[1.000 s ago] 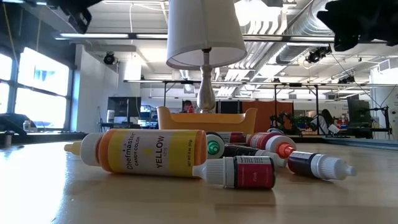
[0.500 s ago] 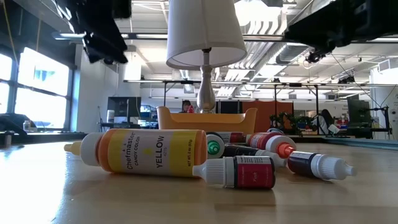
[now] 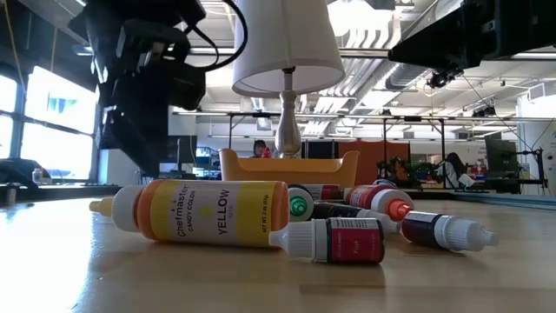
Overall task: Pick & Place food coloring
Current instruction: Put the yellow food coloring bottle into the yellow bin
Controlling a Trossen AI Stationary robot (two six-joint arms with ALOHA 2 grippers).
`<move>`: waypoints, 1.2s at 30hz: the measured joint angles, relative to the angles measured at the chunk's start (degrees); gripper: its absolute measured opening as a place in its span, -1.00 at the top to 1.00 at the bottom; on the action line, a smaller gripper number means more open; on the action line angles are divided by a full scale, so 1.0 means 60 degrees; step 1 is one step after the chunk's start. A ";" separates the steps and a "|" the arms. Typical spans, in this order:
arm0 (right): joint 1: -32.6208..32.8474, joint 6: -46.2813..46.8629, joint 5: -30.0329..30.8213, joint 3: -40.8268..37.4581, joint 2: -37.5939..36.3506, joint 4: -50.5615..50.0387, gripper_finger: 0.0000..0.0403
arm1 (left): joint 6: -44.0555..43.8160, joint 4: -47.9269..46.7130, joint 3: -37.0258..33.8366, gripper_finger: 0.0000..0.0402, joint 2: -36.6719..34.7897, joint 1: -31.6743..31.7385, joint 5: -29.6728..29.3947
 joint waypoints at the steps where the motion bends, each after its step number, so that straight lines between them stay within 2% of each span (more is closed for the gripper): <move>1: 0.0000 0.0000 0.0117 0.0004 0.0000 0.0003 0.38 | -0.0063 0.0227 0.0000 0.27 0.0094 -0.0078 -0.0014; 5: 0.0000 -0.0302 0.0558 0.0007 0.0000 0.0005 0.38 | -0.0433 0.0688 0.0000 0.27 0.0220 -0.0451 -0.0284; 16: -0.0003 -0.1378 0.0699 0.0007 0.0000 0.0284 0.38 | -0.0568 0.0975 0.0000 0.27 0.0504 -0.0849 -0.2363; 23: -0.0001 -0.1509 0.0699 0.0011 0.0000 0.0396 0.38 | -0.0453 0.1761 0.0003 0.27 0.1205 -0.0853 -0.2217; 33: -0.0004 -0.1604 0.0696 0.0011 0.0000 0.0400 0.38 | -0.0488 0.1768 -0.0011 0.27 0.1349 -0.0849 -0.2328; 36: -0.0001 -0.1535 0.0666 0.0011 0.0000 0.0379 0.38 | 0.0067 0.1781 -0.0011 0.27 0.1376 -0.0849 -0.2423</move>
